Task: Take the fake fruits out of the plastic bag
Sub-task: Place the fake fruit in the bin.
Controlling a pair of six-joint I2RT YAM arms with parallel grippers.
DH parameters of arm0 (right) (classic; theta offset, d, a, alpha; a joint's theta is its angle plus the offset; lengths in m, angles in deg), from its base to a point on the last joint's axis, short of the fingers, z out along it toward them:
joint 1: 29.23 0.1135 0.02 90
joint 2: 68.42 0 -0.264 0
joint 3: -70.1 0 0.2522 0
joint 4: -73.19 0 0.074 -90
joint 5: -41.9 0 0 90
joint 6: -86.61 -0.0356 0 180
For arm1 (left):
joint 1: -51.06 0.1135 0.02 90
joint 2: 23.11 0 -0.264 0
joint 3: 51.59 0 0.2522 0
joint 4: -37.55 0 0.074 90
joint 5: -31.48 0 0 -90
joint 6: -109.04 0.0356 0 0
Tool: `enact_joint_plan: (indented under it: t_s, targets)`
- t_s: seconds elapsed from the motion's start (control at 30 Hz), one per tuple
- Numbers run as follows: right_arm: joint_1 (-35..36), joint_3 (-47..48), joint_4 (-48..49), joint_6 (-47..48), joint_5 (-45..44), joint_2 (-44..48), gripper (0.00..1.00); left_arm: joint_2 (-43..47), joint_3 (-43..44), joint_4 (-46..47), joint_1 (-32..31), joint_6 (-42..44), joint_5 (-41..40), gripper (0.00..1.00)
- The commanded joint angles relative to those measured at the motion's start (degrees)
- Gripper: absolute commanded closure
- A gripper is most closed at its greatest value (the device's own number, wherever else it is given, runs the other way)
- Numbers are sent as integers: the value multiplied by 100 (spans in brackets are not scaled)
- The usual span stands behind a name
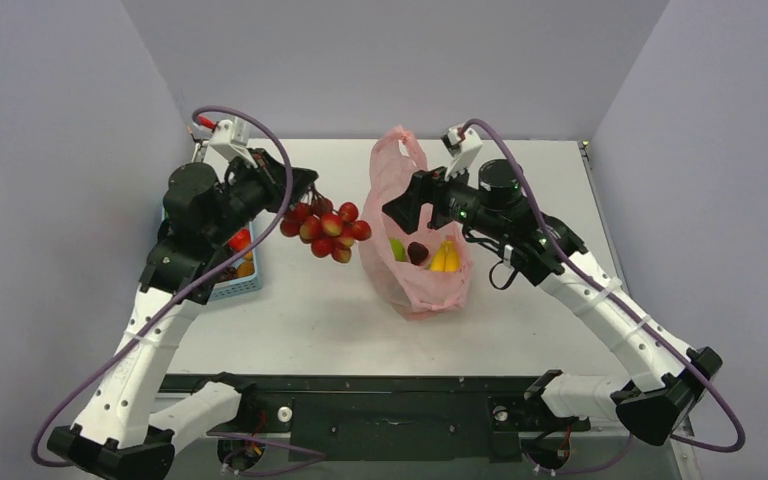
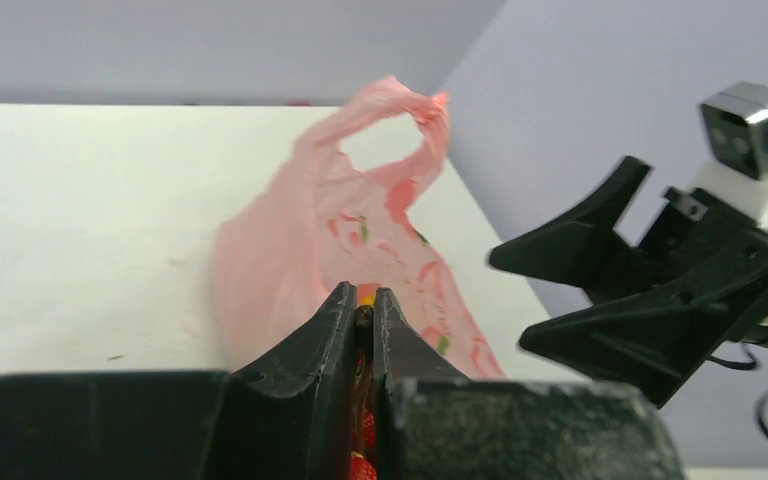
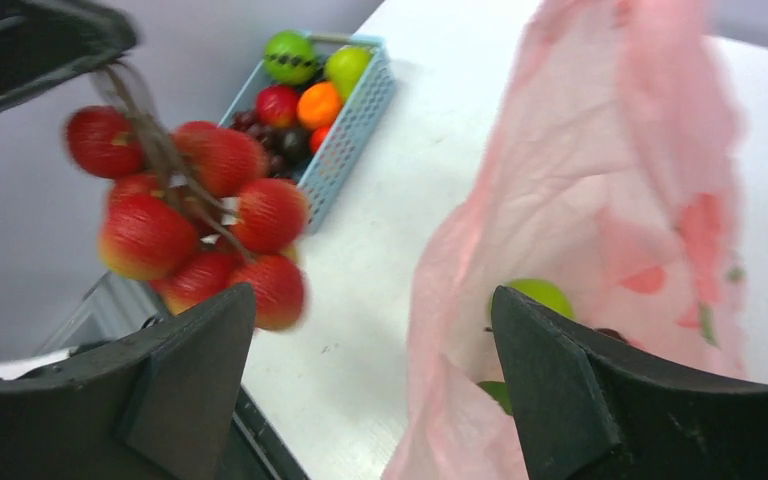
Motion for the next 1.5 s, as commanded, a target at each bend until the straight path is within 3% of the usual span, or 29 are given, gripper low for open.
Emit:
enact_joint_plan:
  t_s: [0.0,0.2,0.33,0.5,0.7,1.33,1.4,1.47]
  targets:
    - [-280,480,-521,-142,-1165,483,17,254,991,-1533,254,1335,-1184,100]
    - [-583,310,-833,194,-1517,915,16,-187,1976,-2886,512,2793,-2780,100]
    - [-588,57,-845,286,-1570,1081,16,-636,1798,-2718,980,3553,-3439,100]
    - [-590,-126,-870,326,-1470,1077,17,-1446,1674,-2316,2269,3569,-2514,100]
    - [-526,-261,-789,279,-1327,1100,17,-2349,1630,-2034,2887,3274,-1925,100]
    - [-162,-355,-658,317,-1392,952,17,-3768,1000,-1938,3062,3189,-2360,100]
    - [-155,-356,-670,337,-1432,950,17,-3928,1016,-1995,3070,3167,-2354,90]
    - [-150,-342,-686,335,-1443,927,17,-4047,1020,-2044,3089,3128,-2336,71]
